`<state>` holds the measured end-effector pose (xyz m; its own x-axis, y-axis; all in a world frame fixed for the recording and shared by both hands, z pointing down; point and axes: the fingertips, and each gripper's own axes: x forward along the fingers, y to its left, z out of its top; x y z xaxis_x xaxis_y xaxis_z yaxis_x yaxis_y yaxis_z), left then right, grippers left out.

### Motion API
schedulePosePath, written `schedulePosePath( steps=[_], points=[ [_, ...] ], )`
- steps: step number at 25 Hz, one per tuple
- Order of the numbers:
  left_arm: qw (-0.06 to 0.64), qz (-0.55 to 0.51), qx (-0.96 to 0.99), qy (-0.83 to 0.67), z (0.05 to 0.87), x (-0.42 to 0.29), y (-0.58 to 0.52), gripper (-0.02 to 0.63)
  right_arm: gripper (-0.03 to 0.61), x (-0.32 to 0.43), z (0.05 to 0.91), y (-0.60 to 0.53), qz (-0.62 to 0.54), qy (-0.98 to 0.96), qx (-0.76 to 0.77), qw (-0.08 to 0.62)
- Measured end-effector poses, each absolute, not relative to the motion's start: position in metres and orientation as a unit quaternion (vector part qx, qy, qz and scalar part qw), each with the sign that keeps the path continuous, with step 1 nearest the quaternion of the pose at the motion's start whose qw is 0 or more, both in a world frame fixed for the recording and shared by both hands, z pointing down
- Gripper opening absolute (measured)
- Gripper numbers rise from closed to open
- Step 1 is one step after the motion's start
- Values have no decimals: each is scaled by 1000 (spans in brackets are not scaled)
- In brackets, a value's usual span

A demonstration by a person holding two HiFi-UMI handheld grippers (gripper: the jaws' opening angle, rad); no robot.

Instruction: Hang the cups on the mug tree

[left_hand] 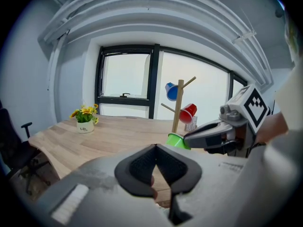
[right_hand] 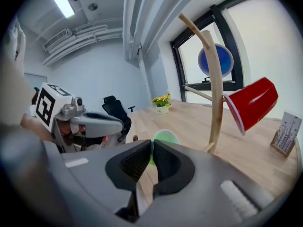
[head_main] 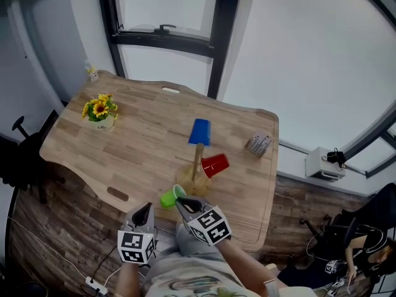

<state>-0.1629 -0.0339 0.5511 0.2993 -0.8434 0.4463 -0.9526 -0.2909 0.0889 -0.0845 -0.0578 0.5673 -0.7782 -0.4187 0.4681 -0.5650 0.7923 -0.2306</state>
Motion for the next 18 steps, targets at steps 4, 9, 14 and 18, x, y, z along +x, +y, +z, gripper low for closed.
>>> schedulePosePath(
  steps=[4,9,14,18],
  points=[
    [168,157,784,-577,547,-170,-37,5,20,-94,547,-68,221,-928,268,134],
    [165,153,781,-583,541,-178,-42,5,20,-103,526,-79,269,-926,255,69],
    [160,148,780,-586,536,-183,-47,5,20,-107,509,-93,301,-918,257,17],
    [160,148,782,-585,535,-183,-51,5,20,-103,497,-107,338,-900,271,-38]
  ],
)
